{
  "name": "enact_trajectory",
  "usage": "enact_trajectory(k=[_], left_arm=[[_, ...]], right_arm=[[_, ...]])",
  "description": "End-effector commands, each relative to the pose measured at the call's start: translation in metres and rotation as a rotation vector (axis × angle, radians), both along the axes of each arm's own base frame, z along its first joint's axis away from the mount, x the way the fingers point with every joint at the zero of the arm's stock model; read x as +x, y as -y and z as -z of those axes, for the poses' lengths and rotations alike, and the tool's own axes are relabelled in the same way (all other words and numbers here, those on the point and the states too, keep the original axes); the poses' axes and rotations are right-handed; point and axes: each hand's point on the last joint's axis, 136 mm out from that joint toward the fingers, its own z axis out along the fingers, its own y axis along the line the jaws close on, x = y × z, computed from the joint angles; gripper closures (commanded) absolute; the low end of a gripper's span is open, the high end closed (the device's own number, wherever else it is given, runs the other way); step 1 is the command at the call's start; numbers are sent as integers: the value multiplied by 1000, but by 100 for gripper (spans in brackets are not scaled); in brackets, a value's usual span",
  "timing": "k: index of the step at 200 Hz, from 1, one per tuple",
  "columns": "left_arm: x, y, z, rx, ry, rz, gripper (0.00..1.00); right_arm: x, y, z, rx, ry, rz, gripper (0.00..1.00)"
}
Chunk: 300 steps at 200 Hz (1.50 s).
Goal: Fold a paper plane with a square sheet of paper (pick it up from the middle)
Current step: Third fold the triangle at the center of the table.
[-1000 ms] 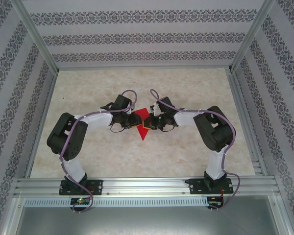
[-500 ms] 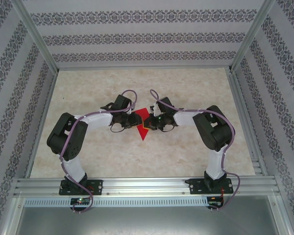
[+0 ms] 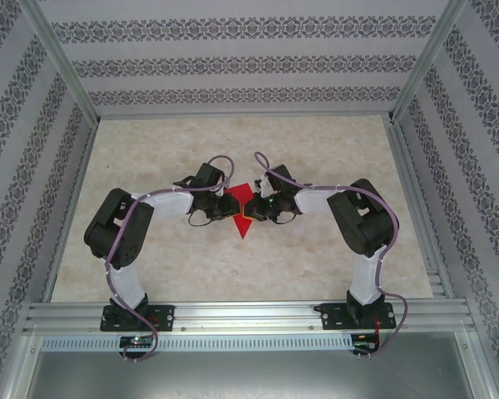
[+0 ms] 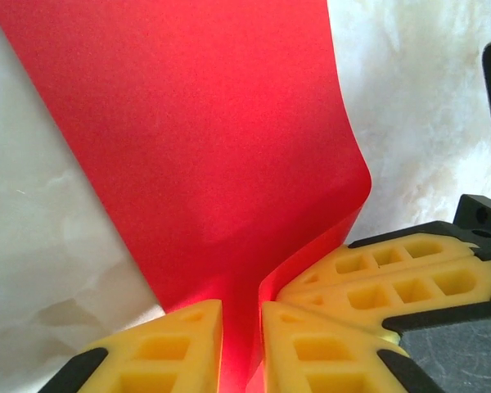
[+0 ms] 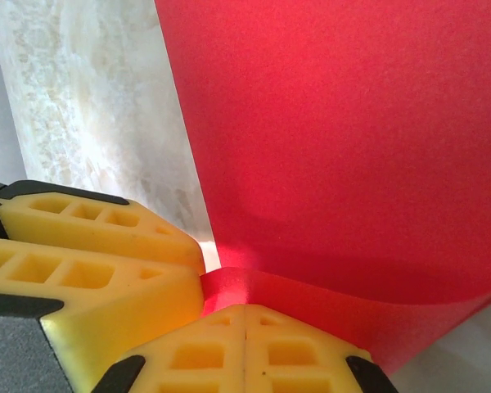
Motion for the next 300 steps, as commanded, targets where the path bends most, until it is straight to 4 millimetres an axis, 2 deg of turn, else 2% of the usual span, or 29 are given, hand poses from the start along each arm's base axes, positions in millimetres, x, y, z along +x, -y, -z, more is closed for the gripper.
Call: enact_trajectory(k=[1,24,51,98,300], left_arm=[[-1,9,2,-24,8,35,83],[0,6,2,-9,12,30,91],[0,-1,8,37,13,19,94],[0,-5,12,63,14,7,95],[4,0,21,53,0,26,95]], right_arm=[[9,-3,-13,27,49,-3,100],[11,-2,-18,37,66,1,100],[12,4,-20,38,85,12,99],[13,9,-12,25,73,21,98],[7,23,23,-86,-1,39,99]])
